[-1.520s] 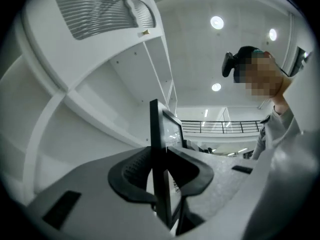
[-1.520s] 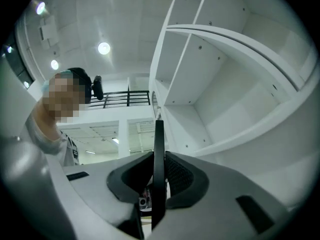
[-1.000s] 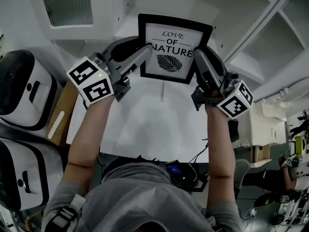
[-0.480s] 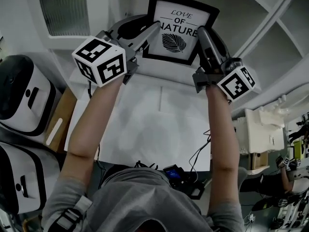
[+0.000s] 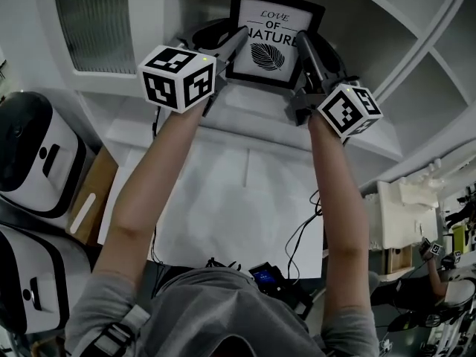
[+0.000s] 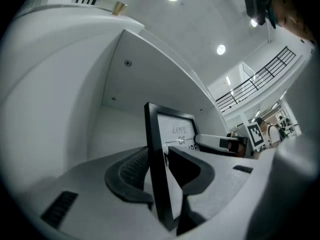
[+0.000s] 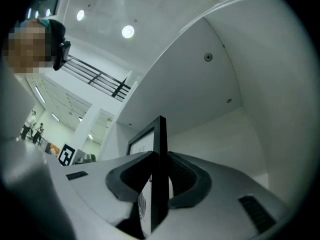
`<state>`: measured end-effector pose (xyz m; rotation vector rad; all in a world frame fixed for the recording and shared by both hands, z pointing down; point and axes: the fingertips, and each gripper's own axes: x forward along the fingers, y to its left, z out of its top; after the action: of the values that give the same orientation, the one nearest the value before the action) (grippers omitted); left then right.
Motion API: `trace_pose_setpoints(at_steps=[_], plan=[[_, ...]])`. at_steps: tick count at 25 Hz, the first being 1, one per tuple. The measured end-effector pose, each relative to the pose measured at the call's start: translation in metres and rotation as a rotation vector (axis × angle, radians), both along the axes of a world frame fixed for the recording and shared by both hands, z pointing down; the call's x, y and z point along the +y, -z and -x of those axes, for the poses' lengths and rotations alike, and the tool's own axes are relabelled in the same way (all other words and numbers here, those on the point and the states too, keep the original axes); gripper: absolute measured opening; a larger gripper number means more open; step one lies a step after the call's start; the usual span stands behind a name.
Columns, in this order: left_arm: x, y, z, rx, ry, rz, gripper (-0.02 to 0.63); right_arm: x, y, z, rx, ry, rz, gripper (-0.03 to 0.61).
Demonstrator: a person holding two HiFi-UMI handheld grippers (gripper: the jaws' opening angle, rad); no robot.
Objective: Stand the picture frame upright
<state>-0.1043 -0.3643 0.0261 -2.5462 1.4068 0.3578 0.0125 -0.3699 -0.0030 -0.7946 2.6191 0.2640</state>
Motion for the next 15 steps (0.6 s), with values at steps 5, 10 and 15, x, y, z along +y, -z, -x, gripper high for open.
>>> trace_pose_setpoints(at_steps=[5, 10, 15], plan=[[-0.031, -0.010, 0.004, -0.020, 0.044, 0.040, 0.118, -0.028, -0.011, 0.005, 0.027, -0.028, 0.040, 0.098], [-0.061, -0.006, 0.000, -0.075, 0.065, 0.069, 0.120, -0.058, -0.012, -0.001, -0.005, -0.043, 0.074, 0.103], [-0.091, -0.013, -0.001, -0.110, 0.081, 0.108, 0.121, -0.086, -0.021, -0.002, 0.014, -0.071, 0.108, 0.104]])
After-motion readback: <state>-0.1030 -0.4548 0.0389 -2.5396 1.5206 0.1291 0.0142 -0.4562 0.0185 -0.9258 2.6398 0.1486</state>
